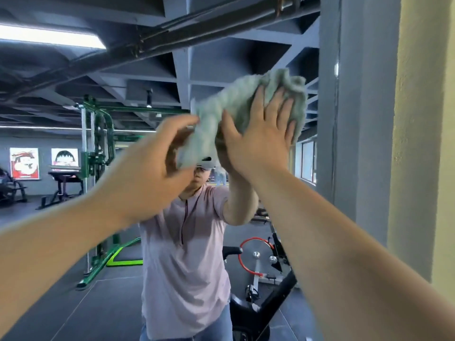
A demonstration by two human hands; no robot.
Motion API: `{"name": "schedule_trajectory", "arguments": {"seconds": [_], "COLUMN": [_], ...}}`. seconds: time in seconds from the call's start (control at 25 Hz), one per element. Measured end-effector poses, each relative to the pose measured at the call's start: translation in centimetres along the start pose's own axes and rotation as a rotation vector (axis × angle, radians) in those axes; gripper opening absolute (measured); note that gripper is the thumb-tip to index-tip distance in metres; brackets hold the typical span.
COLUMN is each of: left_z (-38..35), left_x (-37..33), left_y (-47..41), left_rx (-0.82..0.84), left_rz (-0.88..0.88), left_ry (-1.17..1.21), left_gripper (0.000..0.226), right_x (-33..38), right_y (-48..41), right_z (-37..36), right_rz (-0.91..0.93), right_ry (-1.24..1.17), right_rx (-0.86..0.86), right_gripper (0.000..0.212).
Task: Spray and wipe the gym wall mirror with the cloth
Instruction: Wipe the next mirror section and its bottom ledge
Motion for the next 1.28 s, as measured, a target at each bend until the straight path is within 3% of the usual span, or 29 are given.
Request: {"name": "schedule_trajectory", "arguments": {"seconds": [0.04, 0.08, 0.2, 0.24, 0.28, 0.36, 0.4, 0.48, 0.52, 0.6, 0.68, 0.72, 0.84, 0.92, 1.0, 1.12, 1.16, 1.24, 1.28], "left_z": [1.7, 3.0, 5.0, 5.6, 5.9, 6.4, 6.5, 6.0, 5.8, 5.0, 4.0, 4.2, 2.8, 2.9, 2.2, 1.9, 2.0, 2.8, 3.3], "left_x": [0.8, 1.2, 2.3, 3.0, 3.2, 3.4, 3.5, 3.5, 3.6, 3.0, 1.9, 1.7, -0.8, -1.9, -3.0, -3.1, -2.7, -1.3, -0.6], "left_y": [-0.2, -0.7, -1.1, -0.8, -0.6, -0.6, -0.7, -1.7, -2.1, -3.2, -5.1, -5.2, -7.9, -9.4, -10.5, -10.8, -10.5, -9.8, -9.6], "left_rx": [-0.058, -0.127, -0.223, -0.227, -0.225, -0.226, -0.225, -0.231, -0.237, -0.280, -0.320, -0.325, -0.319, -0.324, -0.362, -0.388, -0.377, -0.380, -0.384], "left_rz": [-0.011, -0.028, -0.093, -0.129, -0.157, -0.171, -0.161, -0.147, -0.149, -0.166, -0.208, -0.224, -0.304, -0.333, -0.334, -0.328, -0.328, -0.322, -0.324], "left_ry": [-0.015, -0.042, -0.118, -0.143, -0.173, -0.185, -0.179, -0.189, -0.199, -0.200, -0.195, -0.212, -0.245, -0.255, -0.271, -0.278, -0.297, -0.335, -0.358], "left_gripper": [0.047, 0.039, 0.030, 0.030, 0.029, 0.028, 0.028, 0.028, 0.027, 0.026, 0.025, 0.025, 0.027, 0.028, 0.027, 0.026, 0.026, 0.024, 0.024], "right_x": [2.6, 4.8, 6.7, 5.5, 3.5, -1.1, -2.6, -0.9, 1.3, 3.1, 0.2, -1.8, -8.6, -6.4, -2.6, -1.8, -2.9, -5.8, -6.2], "right_y": [0.2, 0.9, 4.3, 4.3, 3.5, -0.1, -1.9, -3.4, -3.0, -1.4, 0.8, 1.2, -2.8, -4.6, -4.1, 0.3, 1.3, -0.9, -3.1], "right_z": [-0.8, -1.6, -4.1, -3.6, -2.3, 0.7, 2.0, 3.0, 2.3, 0.3, -0.1, 0.2, 4.4, 5.2, 4.3, 0.1, -0.5, 0.7, 2.0], "right_rz": [-0.031, 0.053, 0.626, 0.666, 0.576, 0.161, -0.077, -0.199, -0.111, 0.309, 0.636, 0.606, 0.005, -0.101, 0.130, 0.814, 0.943, 0.871, 0.645], "right_ry": [-0.008, 0.000, 0.073, 0.135, 0.146, 0.054, 0.003, 0.132, 0.184, 0.214, 0.250, 0.285, 0.369, 0.265, 0.246, 0.172, 0.190, 0.302, 0.302], "right_rx": [-0.004, -0.001, 0.015, 0.006, 0.000, -0.094, -0.138, -0.191, -0.166, -0.110, -0.067, -0.057, -0.092, -0.108, -0.062, 0.000, 0.012, -0.062, -0.095], "right_gripper": [0.080, 0.079, 0.065, 0.059, 0.051, 0.038, 0.043, 0.066, 0.075, 0.080, 0.062, 0.057, 0.070, 0.088, 0.089, 0.067, 0.062, 0.064, 0.069]}}
Point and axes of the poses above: each hand's wrist, its own y-axis away from the middle knuckle, its own z-axis out of the back of the hand, x = y × z, the point moved 3 cm from there along -y, towards the middle knuckle, and after that the axes turned 7 degrees about x, right-handed, at the moved point
